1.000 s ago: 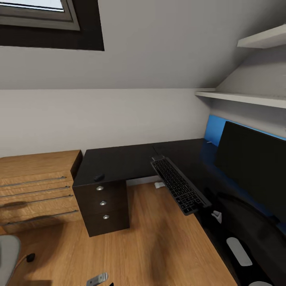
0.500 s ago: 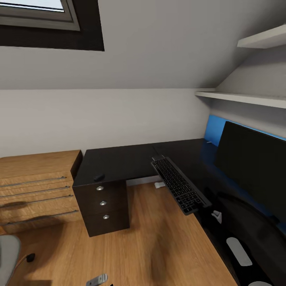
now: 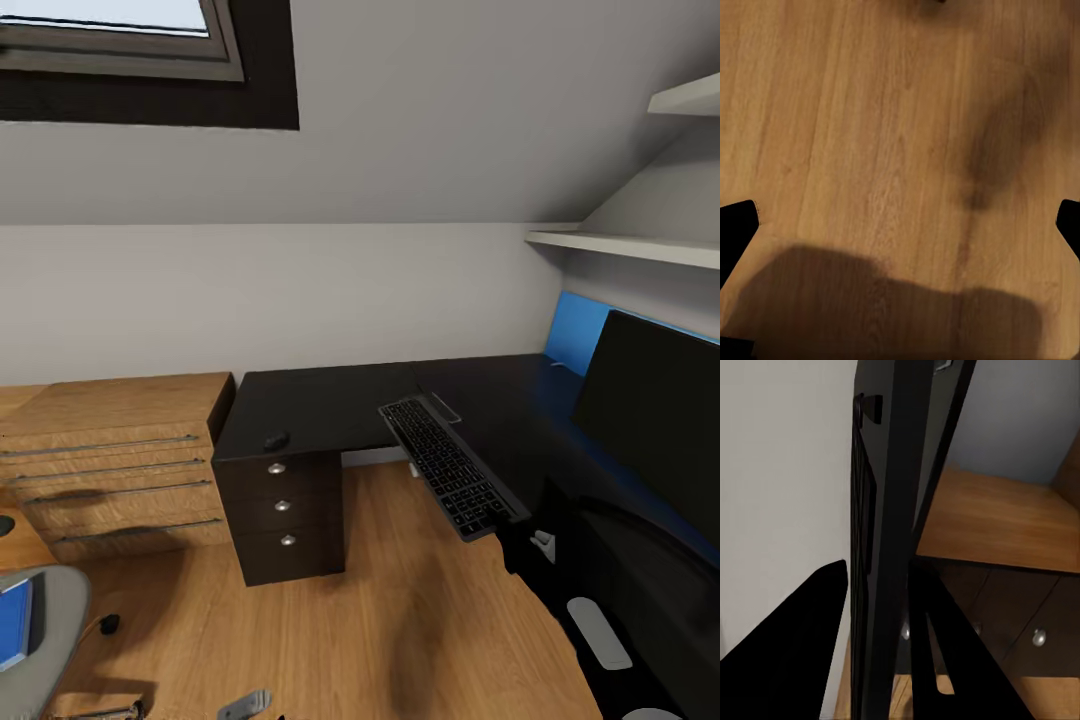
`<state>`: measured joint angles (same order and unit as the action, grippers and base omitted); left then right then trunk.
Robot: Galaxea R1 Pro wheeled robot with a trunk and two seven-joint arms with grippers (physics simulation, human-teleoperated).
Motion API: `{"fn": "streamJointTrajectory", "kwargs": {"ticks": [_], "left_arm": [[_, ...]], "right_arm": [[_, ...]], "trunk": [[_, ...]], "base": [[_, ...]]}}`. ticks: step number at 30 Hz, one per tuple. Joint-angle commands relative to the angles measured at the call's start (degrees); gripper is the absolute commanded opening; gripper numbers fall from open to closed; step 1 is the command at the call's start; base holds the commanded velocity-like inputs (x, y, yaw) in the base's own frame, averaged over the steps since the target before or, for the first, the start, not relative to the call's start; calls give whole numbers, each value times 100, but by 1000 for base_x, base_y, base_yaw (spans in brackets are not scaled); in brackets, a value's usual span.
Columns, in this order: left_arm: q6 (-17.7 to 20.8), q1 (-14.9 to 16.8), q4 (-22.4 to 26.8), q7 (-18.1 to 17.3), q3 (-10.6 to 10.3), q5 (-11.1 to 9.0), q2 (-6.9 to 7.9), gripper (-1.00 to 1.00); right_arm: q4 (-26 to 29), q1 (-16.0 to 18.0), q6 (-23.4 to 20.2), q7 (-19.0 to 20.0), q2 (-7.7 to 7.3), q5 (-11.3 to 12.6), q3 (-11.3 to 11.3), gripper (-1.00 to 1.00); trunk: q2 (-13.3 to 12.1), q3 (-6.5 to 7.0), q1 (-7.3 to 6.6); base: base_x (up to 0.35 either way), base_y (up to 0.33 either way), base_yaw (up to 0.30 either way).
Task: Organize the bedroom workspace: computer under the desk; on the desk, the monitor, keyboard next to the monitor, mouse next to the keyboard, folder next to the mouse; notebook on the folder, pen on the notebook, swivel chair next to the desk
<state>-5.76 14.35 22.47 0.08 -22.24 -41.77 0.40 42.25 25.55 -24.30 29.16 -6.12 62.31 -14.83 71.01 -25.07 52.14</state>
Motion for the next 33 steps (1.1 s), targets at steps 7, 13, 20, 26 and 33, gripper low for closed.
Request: {"fn": "streamJointTrajectory", "kwargs": {"ticks": [7, 13, 20, 26, 33], "left_arm": [[-31, 7, -9, 1, -45, -59, 4, 100], [-31, 7, -6, 1, -50, -59, 4, 100], [-31, 7, -7, 1, -48, -58, 4, 100], [-31, 7, -12, 1, -48, -59, 4, 100], [-31, 7, -11, 1, -47, -58, 4, 100]], "right_arm": [[11, 3, -57, 10, -1, 53, -19, -100], [19, 3, -57, 10, 1, 53, -15, -100], [20, 3, -57, 10, -3, 53, -19, -100], [10, 3, -41, 34, -3, 43, -38, -100], [-17, 3, -19, 37, -4, 13, -23, -100]], "trunk": [[3, -6, 0], [3, -6, 0], [3, -6, 0], [3, -6, 0], [3, -6, 0]], "base": [[0, 0, 216], [0, 0, 201], [0, 0, 160], [-73, 0, 22], [-294, 0, 2]]}}
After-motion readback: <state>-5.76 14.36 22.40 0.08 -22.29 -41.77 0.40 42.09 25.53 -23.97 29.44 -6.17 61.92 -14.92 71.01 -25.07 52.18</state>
